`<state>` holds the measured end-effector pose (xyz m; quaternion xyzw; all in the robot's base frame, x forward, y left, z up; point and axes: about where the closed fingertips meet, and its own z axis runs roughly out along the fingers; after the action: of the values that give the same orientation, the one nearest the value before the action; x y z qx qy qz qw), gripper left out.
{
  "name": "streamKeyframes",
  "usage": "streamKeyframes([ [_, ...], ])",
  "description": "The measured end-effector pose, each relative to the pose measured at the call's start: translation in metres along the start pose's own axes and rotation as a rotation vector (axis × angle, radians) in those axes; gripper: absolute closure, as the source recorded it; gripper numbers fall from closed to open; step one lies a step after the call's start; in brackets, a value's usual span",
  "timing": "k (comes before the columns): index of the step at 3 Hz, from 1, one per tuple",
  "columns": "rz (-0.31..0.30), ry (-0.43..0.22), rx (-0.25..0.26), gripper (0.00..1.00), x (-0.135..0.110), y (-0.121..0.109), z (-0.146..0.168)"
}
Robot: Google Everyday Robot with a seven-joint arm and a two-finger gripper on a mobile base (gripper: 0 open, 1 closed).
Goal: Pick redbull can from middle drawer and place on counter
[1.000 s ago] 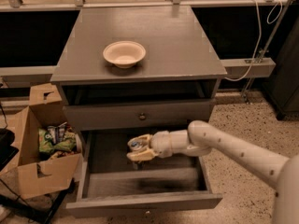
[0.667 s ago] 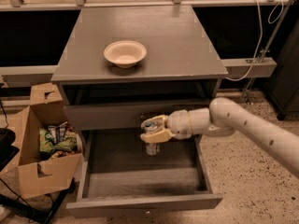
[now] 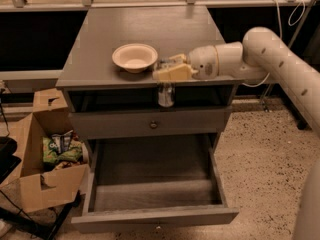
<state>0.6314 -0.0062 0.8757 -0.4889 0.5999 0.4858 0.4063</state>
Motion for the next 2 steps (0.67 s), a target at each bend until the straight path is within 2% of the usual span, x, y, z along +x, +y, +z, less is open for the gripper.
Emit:
streamKeyframes([
  [1, 0.039, -0.038, 0.078, 1.0, -0.069, -0.045, 0.014],
  [2, 0.003, -0.096, 0.309, 1.0, -0.155, -0.114, 0.009],
])
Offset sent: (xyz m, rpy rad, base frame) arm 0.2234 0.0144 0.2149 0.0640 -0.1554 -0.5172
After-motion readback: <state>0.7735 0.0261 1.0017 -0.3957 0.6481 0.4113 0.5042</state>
